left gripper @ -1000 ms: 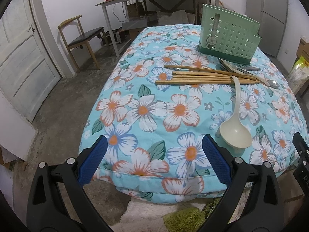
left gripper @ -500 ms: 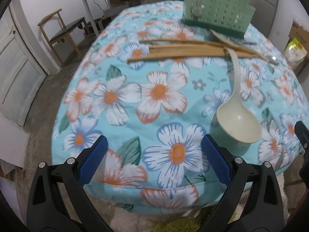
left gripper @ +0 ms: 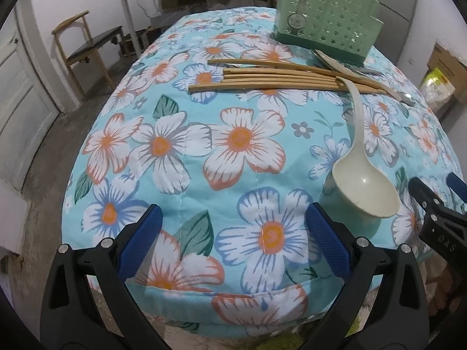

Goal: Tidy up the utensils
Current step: 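Reach the left gripper to the cream ladle handle and close on it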

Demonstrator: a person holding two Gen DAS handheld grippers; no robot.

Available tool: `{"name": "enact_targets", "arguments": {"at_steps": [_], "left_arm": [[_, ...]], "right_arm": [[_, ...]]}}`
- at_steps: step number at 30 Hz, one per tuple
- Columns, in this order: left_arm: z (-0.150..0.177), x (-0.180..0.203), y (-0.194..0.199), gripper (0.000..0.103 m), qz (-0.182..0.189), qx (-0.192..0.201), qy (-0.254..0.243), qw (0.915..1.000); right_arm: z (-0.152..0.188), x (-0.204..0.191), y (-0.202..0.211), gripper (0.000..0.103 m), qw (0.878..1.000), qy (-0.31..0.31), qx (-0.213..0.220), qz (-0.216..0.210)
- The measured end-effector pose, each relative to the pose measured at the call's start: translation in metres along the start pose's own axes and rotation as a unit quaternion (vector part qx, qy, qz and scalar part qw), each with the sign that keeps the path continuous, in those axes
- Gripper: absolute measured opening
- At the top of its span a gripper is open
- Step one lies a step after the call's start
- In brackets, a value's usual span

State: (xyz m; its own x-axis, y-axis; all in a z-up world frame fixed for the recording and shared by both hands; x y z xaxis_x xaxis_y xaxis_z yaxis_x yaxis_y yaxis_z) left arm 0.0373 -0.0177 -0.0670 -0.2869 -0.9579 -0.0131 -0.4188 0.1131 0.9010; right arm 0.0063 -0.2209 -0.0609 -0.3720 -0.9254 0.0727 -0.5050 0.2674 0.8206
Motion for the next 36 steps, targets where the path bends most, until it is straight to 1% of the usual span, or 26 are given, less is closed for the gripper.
{"name": "enact_targets", "arguments": {"at_steps": [2,4,6,7,9,10,11,12,13,15,17,18,19,22,23,25,27,28,29,31,32,33,35,36], "left_arm": [[-0.004,-0.002,0.005,0.096,0.018,-0.001,-0.020,0.9996],[-0.006,-0.007,0.015,0.095,0.040,0.016,-0.028,0.9987],[-0.006,-0.009,0.026,0.094,0.079,0.028,-0.029,0.9960],[-0.006,-0.010,0.031,0.093,0.115,0.029,-0.026,0.9927],[-0.005,-0.010,0.035,0.077,0.166,0.025,-0.015,0.9856],[-0.004,-0.009,0.035,0.075,0.191,0.019,-0.010,0.9814],[-0.003,-0.008,0.033,0.068,0.215,0.012,-0.004,0.9766],[0.000,-0.006,0.031,0.058,0.231,0.007,0.002,0.9729],[0.000,-0.005,0.028,0.055,0.258,-0.004,0.013,0.9660],[0.001,-0.004,0.021,0.045,0.304,-0.021,0.036,0.9517],[-0.001,-0.002,0.014,0.042,0.344,-0.037,0.061,0.9363],[-0.001,-0.001,0.009,0.041,0.354,-0.042,0.068,0.9320],[-0.002,-0.001,0.004,0.040,0.374,-0.051,0.085,0.9220],[-0.005,-0.004,-0.005,0.039,0.432,-0.073,0.138,0.8885],[-0.006,-0.003,-0.010,0.039,0.444,-0.082,0.151,0.8797],[-0.006,-0.002,-0.015,0.035,0.452,-0.097,0.165,0.8713],[-0.007,0.003,-0.021,0.029,0.454,-0.110,0.172,0.8674],[-0.007,0.005,-0.025,0.027,0.455,-0.116,0.178,0.8650],[-0.008,0.007,-0.029,0.024,0.454,-0.120,0.183,0.8638],[-0.009,0.008,-0.036,0.021,0.453,-0.124,0.197,0.8607],[-0.010,0.008,-0.039,0.017,0.452,-0.124,0.204,0.8592],[-0.010,0.008,-0.040,0.015,0.451,-0.124,0.207,0.8592],[-0.014,0.009,-0.041,0.012,0.444,-0.120,0.210,0.8631],[-0.015,0.009,-0.040,0.011,0.438,-0.118,0.208,0.8668]], "right_arm": [[0.000,0.001,-0.002,0.097,1.000,0.000,-0.001,-0.008],[0.001,0.004,-0.003,0.097,1.000,-0.004,-0.002,-0.017],[0.001,0.006,-0.004,0.097,1.000,-0.008,-0.001,-0.026],[0.002,0.006,-0.004,0.097,1.000,-0.008,-0.001,-0.027],[0.002,0.007,-0.004,0.097,1.000,-0.008,0.002,-0.029],[0.003,0.007,-0.004,0.097,1.000,-0.008,0.002,-0.030],[0.003,0.007,-0.004,0.097,0.999,-0.008,0.003,-0.031],[0.003,0.008,-0.004,0.097,0.999,-0.009,0.003,-0.033],[0.003,0.008,-0.004,0.097,0.999,-0.009,0.003,-0.034],[0.003,0.008,-0.004,0.097,0.999,-0.008,0.003,-0.035],[0.004,0.009,-0.004,0.097,0.999,-0.008,0.004,-0.036],[0.004,0.009,-0.004,0.097,0.999,-0.008,0.004,-0.036],[0.004,0.009,-0.004,0.097,0.999,-0.008,0.005,-0.037],[0.005,0.009,-0.004,0.097,0.999,-0.008,0.006,-0.038],[0.005,0.009,-0.004,0.097,0.999,-0.008,0.005,-0.037],[0.004,0.009,-0.004,0.097,0.999,-0.008,0.005,-0.037],[0.005,0.009,-0.004,0.097,0.999,-0.008,0.005,-0.037],[0.005,0.009,-0.004,0.097,0.999,-0.007,0.006,-0.037],[0.005,0.009,-0.004,0.097,0.999,-0.007,0.006,-0.038],[0.005,0.009,-0.004,0.097,0.999,-0.006,0.006,-0.039],[0.005,0.009,-0.004,0.097,0.999,-0.006,0.006,-0.040],[0.004,0.009,-0.004,0.097,0.999,-0.006,0.006,-0.041],[0.004,0.010,-0.004,0.097,0.999,-0.006,0.006,-0.043],[0.004,0.010,-0.004,0.097,0.999,-0.007,0.006,-0.044]]}}
Point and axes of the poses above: each gripper's, at about its wrist camera, not at the fingertips, and y roughly against the way its jaws point, x to its right, z to its underside, the point moved 1 cm from there along -y, roughly the way its jaws point, and after that the axes turned 7 degrees about -x, right-handed, at the moved point
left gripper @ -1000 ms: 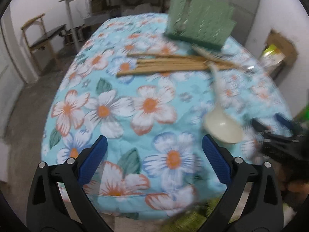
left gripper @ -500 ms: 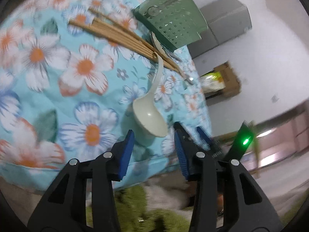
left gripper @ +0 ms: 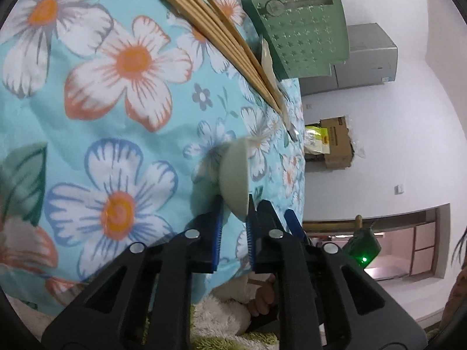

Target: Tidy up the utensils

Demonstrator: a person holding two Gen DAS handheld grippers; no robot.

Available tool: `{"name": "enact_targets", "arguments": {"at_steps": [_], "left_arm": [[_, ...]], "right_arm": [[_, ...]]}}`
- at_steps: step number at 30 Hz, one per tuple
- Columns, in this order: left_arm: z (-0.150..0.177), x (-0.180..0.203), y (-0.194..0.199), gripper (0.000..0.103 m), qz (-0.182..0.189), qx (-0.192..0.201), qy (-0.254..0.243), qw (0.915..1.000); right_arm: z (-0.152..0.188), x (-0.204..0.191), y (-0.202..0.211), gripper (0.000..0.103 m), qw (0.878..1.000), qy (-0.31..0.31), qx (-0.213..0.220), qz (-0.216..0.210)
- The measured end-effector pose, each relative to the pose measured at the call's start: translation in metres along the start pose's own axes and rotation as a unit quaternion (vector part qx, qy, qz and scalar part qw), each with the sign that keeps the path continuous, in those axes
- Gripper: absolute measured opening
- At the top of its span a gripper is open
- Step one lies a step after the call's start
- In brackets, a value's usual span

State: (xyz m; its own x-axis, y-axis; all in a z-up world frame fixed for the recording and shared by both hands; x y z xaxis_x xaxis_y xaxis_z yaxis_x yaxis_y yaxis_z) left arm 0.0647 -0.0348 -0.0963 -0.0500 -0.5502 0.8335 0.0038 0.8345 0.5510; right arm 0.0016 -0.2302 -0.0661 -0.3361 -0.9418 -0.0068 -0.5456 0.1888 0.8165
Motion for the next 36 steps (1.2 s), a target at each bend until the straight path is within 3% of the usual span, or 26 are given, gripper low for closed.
{"name": "enact_targets", "arguments": {"at_steps": [5,9,15,20,22,24,28,31,36], "left_arm": [[-0.003,0.017,0.013,0.003,-0.053,0.030,-0.058,0.9964],[-0.003,0.034,0.025,0.002,-0.115,0.064,-0.113,0.9848],[-0.008,0.041,0.051,0.002,-0.145,0.107,-0.148,0.9725],[-0.011,0.043,0.078,0.002,-0.161,0.138,-0.165,0.9632],[-0.016,0.042,0.082,0.002,-0.168,0.147,-0.170,0.9599],[-0.022,0.041,0.084,0.002,-0.173,0.150,-0.170,0.9585],[-0.035,0.035,0.088,0.002,-0.172,0.150,-0.160,0.9602],[-0.042,0.031,0.090,0.002,-0.174,0.149,-0.156,0.9609],[-0.051,0.025,0.089,0.002,-0.173,0.144,-0.153,0.9622]], "right_arm": [[0.000,0.001,0.000,0.097,1.000,0.000,0.000,-0.002],[0.000,0.001,-0.001,0.097,1.000,0.001,0.003,0.000],[-0.001,0.002,0.002,0.097,1.000,-0.002,0.001,-0.011],[-0.023,0.018,0.012,0.097,0.998,-0.025,0.020,-0.046],[-0.043,0.031,0.011,0.097,0.995,-0.056,0.023,-0.081],[-0.060,0.046,0.004,0.093,0.988,-0.094,0.014,-0.119],[-0.089,0.081,-0.021,0.075,0.967,-0.188,0.002,-0.172],[-0.100,0.096,-0.040,0.066,0.957,-0.232,-0.004,-0.177],[-0.114,0.107,-0.070,0.051,0.950,-0.259,-0.019,-0.173]]}}
Point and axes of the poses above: each gripper's, at about its wrist camera, not at the fingertips, and y roughly against the way its jaws point, x to its right, z to its underside, the point moved 1 cm from there along -y, roughly the way its jaws point, and after that the axes turned 7 degrees about -x, right-handed, at the moved point
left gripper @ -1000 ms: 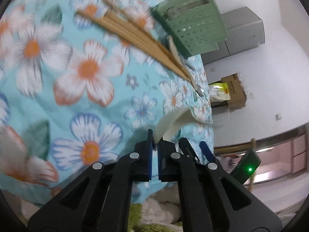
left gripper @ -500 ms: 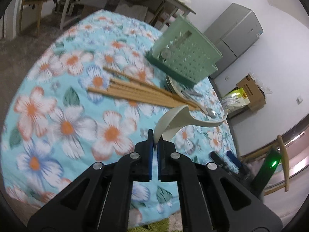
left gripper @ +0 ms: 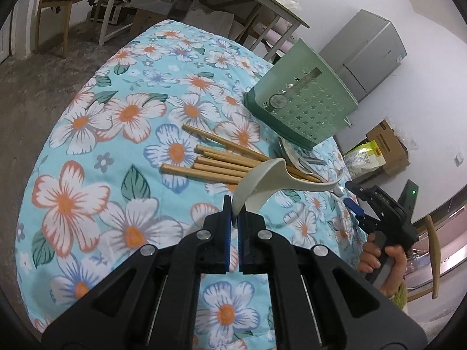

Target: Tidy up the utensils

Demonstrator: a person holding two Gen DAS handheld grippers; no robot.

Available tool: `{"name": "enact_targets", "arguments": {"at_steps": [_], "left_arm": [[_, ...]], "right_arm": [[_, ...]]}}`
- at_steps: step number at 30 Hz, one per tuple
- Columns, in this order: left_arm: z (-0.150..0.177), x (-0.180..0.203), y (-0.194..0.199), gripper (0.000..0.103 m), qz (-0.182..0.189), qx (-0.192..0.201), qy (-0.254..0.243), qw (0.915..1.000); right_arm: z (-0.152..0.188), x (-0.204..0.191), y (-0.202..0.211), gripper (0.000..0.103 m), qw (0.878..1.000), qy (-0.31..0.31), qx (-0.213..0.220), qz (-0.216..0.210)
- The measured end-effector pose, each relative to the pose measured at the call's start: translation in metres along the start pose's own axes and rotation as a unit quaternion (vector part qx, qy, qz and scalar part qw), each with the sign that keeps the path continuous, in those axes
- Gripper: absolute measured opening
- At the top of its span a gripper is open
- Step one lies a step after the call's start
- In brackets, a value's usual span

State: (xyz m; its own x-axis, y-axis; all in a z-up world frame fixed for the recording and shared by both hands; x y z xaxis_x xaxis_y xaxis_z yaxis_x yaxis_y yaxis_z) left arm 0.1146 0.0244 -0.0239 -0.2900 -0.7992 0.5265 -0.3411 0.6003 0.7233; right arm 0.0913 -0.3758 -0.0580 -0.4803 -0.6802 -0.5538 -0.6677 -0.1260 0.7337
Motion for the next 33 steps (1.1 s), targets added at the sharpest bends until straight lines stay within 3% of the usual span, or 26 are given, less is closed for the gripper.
{"name": "enact_targets", "arguments": {"at_steps": [10,17,24,28,33], "left_arm": [[-0.005,-0.002,-0.002,0.002,0.000,-0.001,-0.002,1.0000],[-0.001,0.007,0.010,0.002,-0.001,0.014,-0.016,0.9998],[-0.002,0.022,0.038,0.002,0.001,0.052,-0.040,0.9979],[-0.018,0.037,0.066,0.002,0.002,0.100,-0.065,0.9929],[-0.052,0.067,0.100,0.002,-0.005,0.169,-0.117,0.9786]], "right_arm": [[-0.013,-0.004,-0.021,0.010,0.999,0.013,0.008,0.030],[-0.006,-0.028,0.008,0.005,0.996,0.068,0.047,0.021],[0.003,-0.062,0.050,0.003,0.985,0.141,0.097,0.010],[0.011,-0.077,0.074,0.003,0.975,0.180,0.127,0.018],[0.017,-0.085,0.098,0.003,0.968,0.199,0.151,0.014]]}}
Point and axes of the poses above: each gripper's, at about its wrist camera, not at the fingertips, and y roughly against the way its jaws point, x to its right, z to its underside, the point moved 1 cm from there along -y, roughly the way its jaws point, and after that the axes turned 7 degrees about -x, right-handed, at the moved point
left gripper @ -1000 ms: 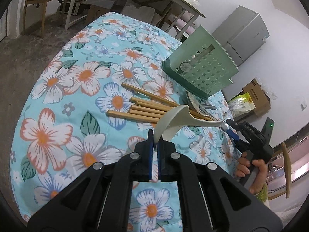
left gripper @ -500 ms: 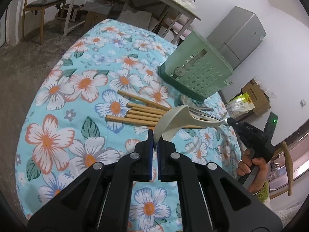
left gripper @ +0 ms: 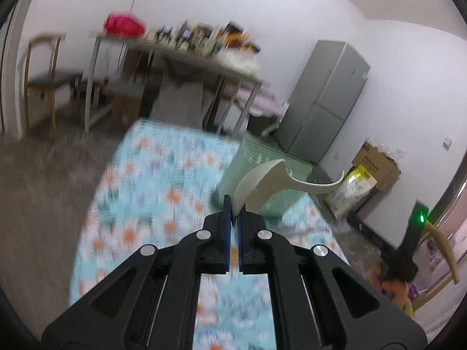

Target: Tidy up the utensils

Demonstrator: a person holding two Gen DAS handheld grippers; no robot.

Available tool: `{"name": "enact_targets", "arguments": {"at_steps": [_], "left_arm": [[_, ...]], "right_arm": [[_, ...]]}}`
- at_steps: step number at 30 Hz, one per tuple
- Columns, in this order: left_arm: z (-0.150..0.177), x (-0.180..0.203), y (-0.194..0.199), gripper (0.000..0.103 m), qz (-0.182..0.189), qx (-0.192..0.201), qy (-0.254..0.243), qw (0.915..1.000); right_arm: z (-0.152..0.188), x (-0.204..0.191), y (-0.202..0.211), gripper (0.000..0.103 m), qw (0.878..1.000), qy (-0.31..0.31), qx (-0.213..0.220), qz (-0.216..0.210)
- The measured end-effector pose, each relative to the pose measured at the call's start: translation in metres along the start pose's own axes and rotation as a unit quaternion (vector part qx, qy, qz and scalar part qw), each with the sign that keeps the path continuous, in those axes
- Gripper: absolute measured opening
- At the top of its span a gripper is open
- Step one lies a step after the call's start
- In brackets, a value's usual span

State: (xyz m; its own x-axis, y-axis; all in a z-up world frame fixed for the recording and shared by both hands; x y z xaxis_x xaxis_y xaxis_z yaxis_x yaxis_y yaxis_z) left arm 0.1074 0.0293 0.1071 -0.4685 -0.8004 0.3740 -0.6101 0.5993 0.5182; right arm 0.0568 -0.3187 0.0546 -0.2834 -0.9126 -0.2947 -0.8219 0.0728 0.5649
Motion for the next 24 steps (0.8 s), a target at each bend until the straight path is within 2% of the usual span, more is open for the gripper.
{"name": "enact_targets", "arguments": {"at_steps": [3,4,6,8,12,14,15,17,18,19,20,21,22,23,24], "left_arm": [[-0.028,0.019,0.001,0.002,-0.036,0.030,-0.058,0.9972],[-0.036,0.028,-0.002,0.002,-0.062,0.034,-0.090,0.9934],[-0.047,0.043,-0.010,0.002,-0.109,0.035,-0.143,0.9831],[-0.057,0.057,-0.025,0.002,-0.154,0.026,-0.199,0.9676],[-0.069,0.078,-0.048,0.002,-0.219,0.015,-0.280,0.9345],[-0.072,0.090,-0.064,0.002,-0.260,0.012,-0.334,0.9059],[-0.071,0.094,-0.070,0.002,-0.271,0.007,-0.352,0.8958],[-0.073,0.101,-0.091,0.002,-0.298,-0.013,-0.397,0.8679],[-0.071,0.102,-0.096,0.002,-0.306,-0.019,-0.410,0.8590],[-0.070,0.105,-0.108,0.002,-0.318,-0.032,-0.430,0.8444],[-0.071,0.106,-0.116,0.003,-0.324,-0.040,-0.441,0.8358],[-0.070,0.106,-0.121,0.003,-0.328,-0.047,-0.448,0.8301],[-0.070,0.107,-0.128,0.003,-0.328,-0.057,-0.451,0.8282],[-0.073,0.109,-0.132,0.007,-0.322,-0.066,-0.446,0.8325],[-0.079,0.110,-0.134,0.007,-0.308,-0.071,-0.434,0.8435]], "right_arm": [[-0.004,-0.003,0.013,0.003,1.000,0.007,0.017,0.003],[-0.005,-0.002,0.018,0.003,1.000,0.009,0.021,0.002],[-0.008,-0.001,0.026,0.003,0.999,0.011,0.030,0.000],[-0.009,-0.002,0.033,0.003,0.999,0.016,0.039,0.001],[-0.009,-0.004,0.041,0.003,0.998,0.033,0.050,0.007],[-0.009,-0.006,0.044,0.003,0.998,0.038,0.053,0.005],[-0.010,-0.006,0.045,0.003,0.998,0.040,0.056,0.004],[-0.011,-0.006,0.048,0.003,0.997,0.044,0.061,0.006],[-0.011,-0.005,0.049,0.003,0.997,0.045,0.064,0.007],[-0.011,-0.005,0.050,0.003,0.997,0.045,0.065,0.007],[-0.011,-0.004,0.050,0.003,0.997,0.045,0.066,0.008],[-0.011,-0.003,0.050,0.003,0.997,0.044,0.066,0.007],[-0.011,-0.001,0.050,0.003,0.997,0.044,0.065,0.006],[-0.012,-0.001,0.050,0.003,0.997,0.043,0.064,0.006],[-0.012,0.001,0.049,0.003,0.997,0.043,0.063,0.007]]}}
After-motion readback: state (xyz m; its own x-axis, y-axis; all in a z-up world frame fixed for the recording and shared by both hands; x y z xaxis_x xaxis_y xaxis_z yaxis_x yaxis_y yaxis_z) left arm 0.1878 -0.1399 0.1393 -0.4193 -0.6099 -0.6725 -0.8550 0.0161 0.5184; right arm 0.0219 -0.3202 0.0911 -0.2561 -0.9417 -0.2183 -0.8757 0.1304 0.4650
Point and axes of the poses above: each gripper's, at about its wrist camera, not at the fingertips, and y roughly against the way its jaws point, x to its right, z to its underside, the point moved 1 cm from there along -y, roughly the way its jaws point, and after that the axes turned 7 degrees about -x, right-handed, at the moved point
